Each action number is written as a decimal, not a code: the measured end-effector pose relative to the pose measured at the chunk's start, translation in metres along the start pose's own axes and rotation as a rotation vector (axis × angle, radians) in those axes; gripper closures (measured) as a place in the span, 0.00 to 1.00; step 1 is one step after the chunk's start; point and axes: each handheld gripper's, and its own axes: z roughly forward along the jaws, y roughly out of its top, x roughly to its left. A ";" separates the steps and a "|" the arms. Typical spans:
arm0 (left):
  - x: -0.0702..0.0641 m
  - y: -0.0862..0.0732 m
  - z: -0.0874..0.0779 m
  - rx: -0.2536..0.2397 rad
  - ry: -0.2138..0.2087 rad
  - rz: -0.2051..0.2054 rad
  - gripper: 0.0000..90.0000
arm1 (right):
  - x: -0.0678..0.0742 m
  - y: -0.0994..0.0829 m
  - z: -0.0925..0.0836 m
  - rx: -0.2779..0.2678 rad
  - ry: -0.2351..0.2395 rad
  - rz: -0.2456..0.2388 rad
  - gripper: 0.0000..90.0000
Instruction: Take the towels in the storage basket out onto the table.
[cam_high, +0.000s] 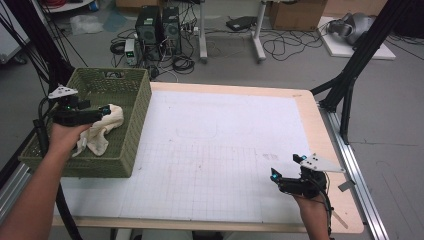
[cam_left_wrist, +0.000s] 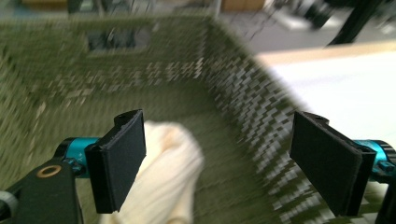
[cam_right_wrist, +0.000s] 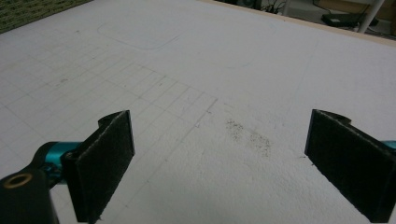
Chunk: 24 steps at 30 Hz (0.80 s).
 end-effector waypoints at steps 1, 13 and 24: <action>0.004 -0.002 0.005 0.039 0.018 -0.006 0.21 | 0.000 0.000 0.000 0.002 0.000 0.001 0.08; 0.021 -0.021 0.036 0.301 0.175 -0.078 0.24 | -0.002 -0.002 -0.001 0.006 -0.006 0.005 0.08; 0.026 -0.034 0.053 0.523 0.185 -0.074 0.38 | 0.000 -0.002 0.000 0.012 -0.004 0.000 0.08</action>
